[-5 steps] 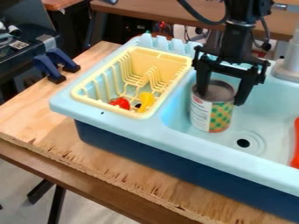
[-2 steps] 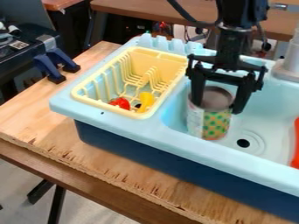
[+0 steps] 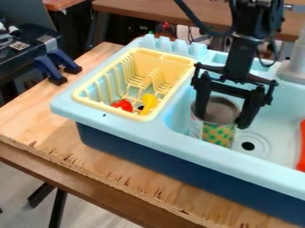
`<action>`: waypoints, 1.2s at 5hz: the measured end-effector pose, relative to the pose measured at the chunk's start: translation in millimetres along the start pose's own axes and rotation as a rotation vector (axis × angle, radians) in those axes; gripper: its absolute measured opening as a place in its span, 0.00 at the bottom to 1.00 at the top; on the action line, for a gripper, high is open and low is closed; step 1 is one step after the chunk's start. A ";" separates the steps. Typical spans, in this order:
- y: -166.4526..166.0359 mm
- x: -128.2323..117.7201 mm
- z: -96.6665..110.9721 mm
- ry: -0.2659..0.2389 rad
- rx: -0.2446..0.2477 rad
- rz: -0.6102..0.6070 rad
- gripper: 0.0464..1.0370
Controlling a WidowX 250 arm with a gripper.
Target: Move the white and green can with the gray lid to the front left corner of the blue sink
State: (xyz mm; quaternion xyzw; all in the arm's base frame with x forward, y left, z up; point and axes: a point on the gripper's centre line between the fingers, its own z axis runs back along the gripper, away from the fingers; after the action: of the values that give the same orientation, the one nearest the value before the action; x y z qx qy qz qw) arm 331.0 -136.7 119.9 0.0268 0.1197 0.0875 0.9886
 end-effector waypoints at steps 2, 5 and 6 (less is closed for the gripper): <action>-2.3 -28.0 -4.1 0.060 0.033 0.056 0.96; 16.1 -57.4 10.8 0.023 0.017 0.169 0.96; 17.0 -44.6 30.2 -0.072 0.002 0.168 0.96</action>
State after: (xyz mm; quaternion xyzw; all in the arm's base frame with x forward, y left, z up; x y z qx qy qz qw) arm 292.8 -129.0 160.8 0.0408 0.0813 0.1690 0.9814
